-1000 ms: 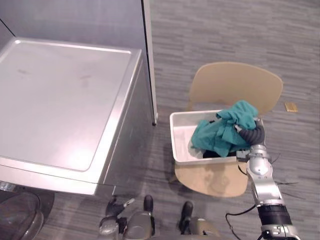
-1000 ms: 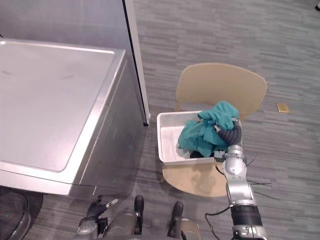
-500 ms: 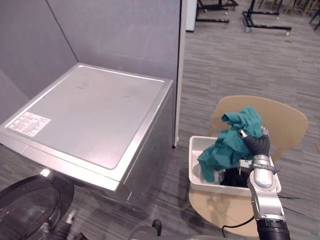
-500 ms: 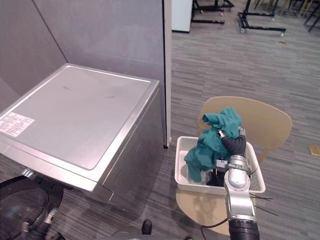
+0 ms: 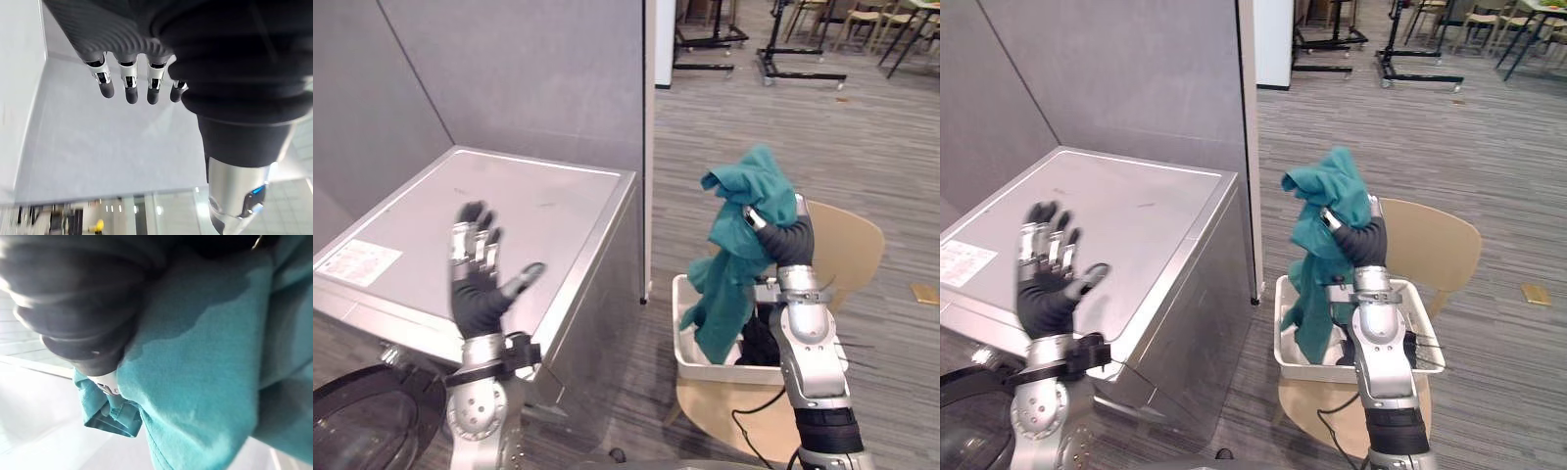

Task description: Pick up the laundry basket with both hands and put the clothes into the washing machine.

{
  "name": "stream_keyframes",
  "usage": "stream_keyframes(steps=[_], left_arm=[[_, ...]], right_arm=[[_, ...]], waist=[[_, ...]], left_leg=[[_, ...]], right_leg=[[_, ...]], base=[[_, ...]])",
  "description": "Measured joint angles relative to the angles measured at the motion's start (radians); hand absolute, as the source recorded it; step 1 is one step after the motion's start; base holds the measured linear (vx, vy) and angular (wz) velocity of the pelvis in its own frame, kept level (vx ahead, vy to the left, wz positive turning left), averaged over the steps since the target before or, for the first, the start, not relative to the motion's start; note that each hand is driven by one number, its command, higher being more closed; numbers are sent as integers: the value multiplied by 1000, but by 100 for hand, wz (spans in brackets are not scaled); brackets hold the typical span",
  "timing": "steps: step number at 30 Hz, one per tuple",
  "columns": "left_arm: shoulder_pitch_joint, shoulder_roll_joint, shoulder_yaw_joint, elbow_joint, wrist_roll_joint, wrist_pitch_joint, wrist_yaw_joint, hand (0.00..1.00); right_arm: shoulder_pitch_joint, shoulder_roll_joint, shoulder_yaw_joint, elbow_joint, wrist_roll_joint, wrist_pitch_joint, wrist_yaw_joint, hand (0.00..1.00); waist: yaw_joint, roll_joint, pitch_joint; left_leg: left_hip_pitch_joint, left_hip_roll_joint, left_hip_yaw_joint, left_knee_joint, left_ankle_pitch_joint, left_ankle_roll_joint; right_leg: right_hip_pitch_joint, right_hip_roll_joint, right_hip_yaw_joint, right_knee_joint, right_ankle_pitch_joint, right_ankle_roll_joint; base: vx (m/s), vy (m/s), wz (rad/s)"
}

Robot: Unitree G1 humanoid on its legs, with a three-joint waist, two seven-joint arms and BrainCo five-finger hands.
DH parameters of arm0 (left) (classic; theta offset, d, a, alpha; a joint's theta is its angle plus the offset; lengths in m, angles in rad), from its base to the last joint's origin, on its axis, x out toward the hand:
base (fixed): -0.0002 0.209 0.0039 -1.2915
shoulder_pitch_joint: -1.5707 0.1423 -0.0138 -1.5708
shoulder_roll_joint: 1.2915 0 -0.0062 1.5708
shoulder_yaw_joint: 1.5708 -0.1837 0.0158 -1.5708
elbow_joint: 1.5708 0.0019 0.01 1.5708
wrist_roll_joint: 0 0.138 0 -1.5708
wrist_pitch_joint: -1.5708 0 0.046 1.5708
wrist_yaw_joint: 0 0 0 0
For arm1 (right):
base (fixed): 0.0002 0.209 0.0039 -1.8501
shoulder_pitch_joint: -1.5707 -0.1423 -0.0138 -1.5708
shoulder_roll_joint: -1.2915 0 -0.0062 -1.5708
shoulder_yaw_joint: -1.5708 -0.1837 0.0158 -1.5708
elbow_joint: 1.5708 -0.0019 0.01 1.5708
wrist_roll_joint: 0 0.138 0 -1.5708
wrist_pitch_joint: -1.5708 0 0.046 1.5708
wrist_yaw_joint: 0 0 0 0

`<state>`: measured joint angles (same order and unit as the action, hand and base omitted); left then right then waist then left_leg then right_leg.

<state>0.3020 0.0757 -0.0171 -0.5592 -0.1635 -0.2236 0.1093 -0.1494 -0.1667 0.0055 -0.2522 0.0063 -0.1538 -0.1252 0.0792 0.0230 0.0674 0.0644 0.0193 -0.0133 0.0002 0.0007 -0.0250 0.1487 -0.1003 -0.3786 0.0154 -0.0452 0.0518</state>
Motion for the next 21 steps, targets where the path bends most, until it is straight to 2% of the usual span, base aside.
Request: stream_keyframes(steps=[1, 5, 9, 15, 16, 21], left_arm=[[-20, 19, -43, 23, 0, 0, -17, 0], [-118, 82, -190, 158, 9, 3, -48, 0], [-207, 105, -287, 261, 32, 10, -61, 0], [-413, 99, -427, 422, 130, 35, -26, 0], [-463, 94, -450, 454, 159, 44, -7, 100], [-565, 74, -496, 491, 221, 50, 40, 100]], right_arm=[[-36, -1, 25, -4, 8, -4, 2, 100], [-176, -39, 108, -4, 67, -26, 22, 100], [-289, -50, 187, -4, 125, -35, 26, 100], [-439, -34, 297, -4, 238, -44, 33, 100], [-449, -19, 319, -4, 262, -48, 34, 100], [-454, 34, 376, -3, 317, -58, 32, 100]], waist=[[-10, -6, -4], [-11, -11, -7], [-12, -14, -10], [-14, -22, -17], [-14, -22, -17], [-18, -24, -18]], left_leg=[[7, 1, 7, -1, 0, 0], [30, 6, 53, -21, 0, 1], [52, 10, 86, -39, 1, 1], [67, 10, 108, -62, 1, 1], [70, 10, 111, -66, 1, 2], [72, 10, 121, -70, 1, 2]], right_leg=[[0, 1, 7, 0, 0, 0], [-9, 11, 53, 0, 3, -3], [-12, 13, 85, 0, 4, -3], [-17, 16, 106, -5, 5, -3], [-17, 16, 108, -6, 5, -3], [-17, 18, 125, -20, 16, -6]], base=[[64, 2, -25], [14, 1, -29], [14, 8, -27], [21, 4, -12], [13, -3, -5], [7, 0, -7]])
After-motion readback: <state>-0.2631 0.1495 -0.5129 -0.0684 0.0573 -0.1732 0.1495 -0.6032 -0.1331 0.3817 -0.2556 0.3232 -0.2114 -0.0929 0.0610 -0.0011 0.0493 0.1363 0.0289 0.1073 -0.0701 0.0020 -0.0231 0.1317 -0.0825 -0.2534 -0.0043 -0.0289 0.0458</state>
